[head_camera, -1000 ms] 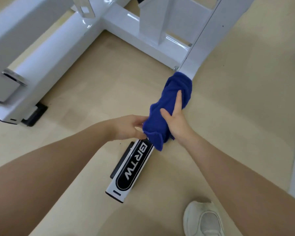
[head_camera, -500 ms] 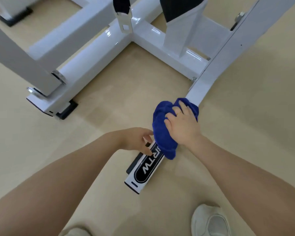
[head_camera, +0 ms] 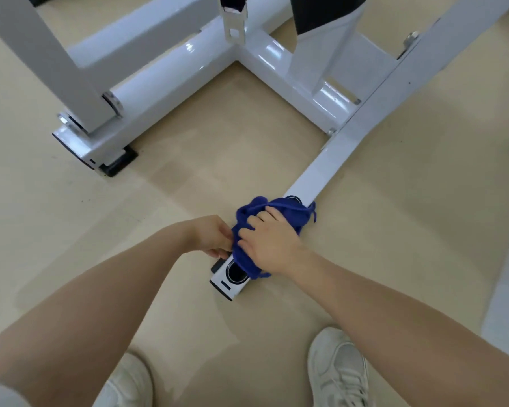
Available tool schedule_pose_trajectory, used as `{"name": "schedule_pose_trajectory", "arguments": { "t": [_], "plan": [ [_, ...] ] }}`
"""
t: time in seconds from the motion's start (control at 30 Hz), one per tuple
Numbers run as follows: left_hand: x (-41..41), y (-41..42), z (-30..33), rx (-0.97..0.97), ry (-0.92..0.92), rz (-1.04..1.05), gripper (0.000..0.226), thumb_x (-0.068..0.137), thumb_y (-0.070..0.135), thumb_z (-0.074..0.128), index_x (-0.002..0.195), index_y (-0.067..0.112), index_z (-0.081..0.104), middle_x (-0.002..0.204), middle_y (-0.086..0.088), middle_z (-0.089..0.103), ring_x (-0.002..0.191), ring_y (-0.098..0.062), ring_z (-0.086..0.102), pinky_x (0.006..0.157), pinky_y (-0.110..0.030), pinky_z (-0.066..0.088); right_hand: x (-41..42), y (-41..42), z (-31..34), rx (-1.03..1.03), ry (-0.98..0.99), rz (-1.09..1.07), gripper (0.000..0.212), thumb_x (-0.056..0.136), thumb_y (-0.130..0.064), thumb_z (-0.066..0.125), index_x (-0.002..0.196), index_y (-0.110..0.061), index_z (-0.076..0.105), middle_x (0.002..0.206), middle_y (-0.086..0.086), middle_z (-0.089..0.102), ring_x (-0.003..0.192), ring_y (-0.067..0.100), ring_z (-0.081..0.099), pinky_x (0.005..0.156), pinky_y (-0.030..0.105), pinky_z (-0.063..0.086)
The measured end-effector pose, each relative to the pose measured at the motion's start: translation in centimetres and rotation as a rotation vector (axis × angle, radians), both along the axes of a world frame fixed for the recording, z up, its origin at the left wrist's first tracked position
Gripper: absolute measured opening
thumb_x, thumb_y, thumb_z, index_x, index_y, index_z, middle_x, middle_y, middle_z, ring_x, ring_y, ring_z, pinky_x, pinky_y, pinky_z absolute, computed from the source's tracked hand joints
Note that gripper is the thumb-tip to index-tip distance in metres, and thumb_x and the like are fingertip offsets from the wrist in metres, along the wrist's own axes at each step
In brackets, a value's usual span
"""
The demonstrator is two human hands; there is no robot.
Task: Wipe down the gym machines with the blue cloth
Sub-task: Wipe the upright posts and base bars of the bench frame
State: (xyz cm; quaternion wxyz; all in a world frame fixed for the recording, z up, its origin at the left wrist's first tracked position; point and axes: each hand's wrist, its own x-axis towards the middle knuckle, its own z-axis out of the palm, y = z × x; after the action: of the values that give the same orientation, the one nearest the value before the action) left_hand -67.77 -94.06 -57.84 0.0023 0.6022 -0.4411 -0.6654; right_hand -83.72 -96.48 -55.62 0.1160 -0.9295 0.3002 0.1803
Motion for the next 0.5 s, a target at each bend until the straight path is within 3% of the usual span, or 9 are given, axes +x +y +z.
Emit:
{"name": "schedule_pose_trajectory", "arguments": {
  "t": [0.1, 0.23, 0.4, 0.5],
  "plan": [
    [0.4, 0.3, 0.0, 0.019, 0.022, 0.017, 0.014, 0.088, 0.006, 0.055, 0.087, 0.014, 0.066, 0.085, -0.002, 0.066, 0.079, -0.008, 0.062, 0.071, -0.013, 0.05, 0.2, -2.4, -0.2, 0.091, 0.078, -0.027, 0.041, 0.101, -0.039, 0.024, 0.11, -0.024, 0.061, 0.108, -0.001, 0.057, 0.11, 0.023, 0.046, 0.109, 0.037, 0.019],
    [0.6, 0.3, 0.2, 0.045, 0.006, -0.035, 0.026, 0.087, 0.008, 0.056, 0.11, 0.014, 0.066, 0.11, -0.006, 0.068, 0.099, -0.013, 0.061, 0.079, -0.016, 0.048, 0.1, -2.8, -0.7, -0.077, 0.148, -0.122, 0.043, 0.101, -0.038, 0.022, 0.111, -0.019, 0.06, 0.117, 0.004, 0.057, 0.116, 0.026, 0.045, 0.112, 0.039, 0.015],
    [0.8, 0.9, 0.8, 0.076, 0.044, -0.04, 0.034, 0.079, 0.016, 0.068, 0.113, 0.018, 0.066, 0.116, 0.004, 0.065, 0.109, -0.01, 0.056, 0.083, -0.013, 0.044, 0.4, -1.8, 0.0, 0.039, 0.031, 0.058, 0.042, 0.1, -0.04, 0.024, 0.108, -0.022, 0.061, 0.108, 0.0, 0.059, 0.105, 0.024, 0.05, 0.099, 0.036, 0.027],
    [0.4, 1.5, 1.1, 0.028, 0.035, -0.032, 0.041, 0.084, 0.01, 0.064, 0.122, 0.023, 0.061, 0.12, 0.011, 0.06, 0.113, -0.009, 0.052, 0.087, -0.016, 0.039, -0.5, -5.3, -0.5, -0.061, 0.084, -0.15, 0.043, 0.1, -0.041, 0.024, 0.105, -0.024, 0.063, 0.104, -0.001, 0.063, 0.106, 0.022, 0.051, 0.103, 0.033, 0.024]
  ]
}}
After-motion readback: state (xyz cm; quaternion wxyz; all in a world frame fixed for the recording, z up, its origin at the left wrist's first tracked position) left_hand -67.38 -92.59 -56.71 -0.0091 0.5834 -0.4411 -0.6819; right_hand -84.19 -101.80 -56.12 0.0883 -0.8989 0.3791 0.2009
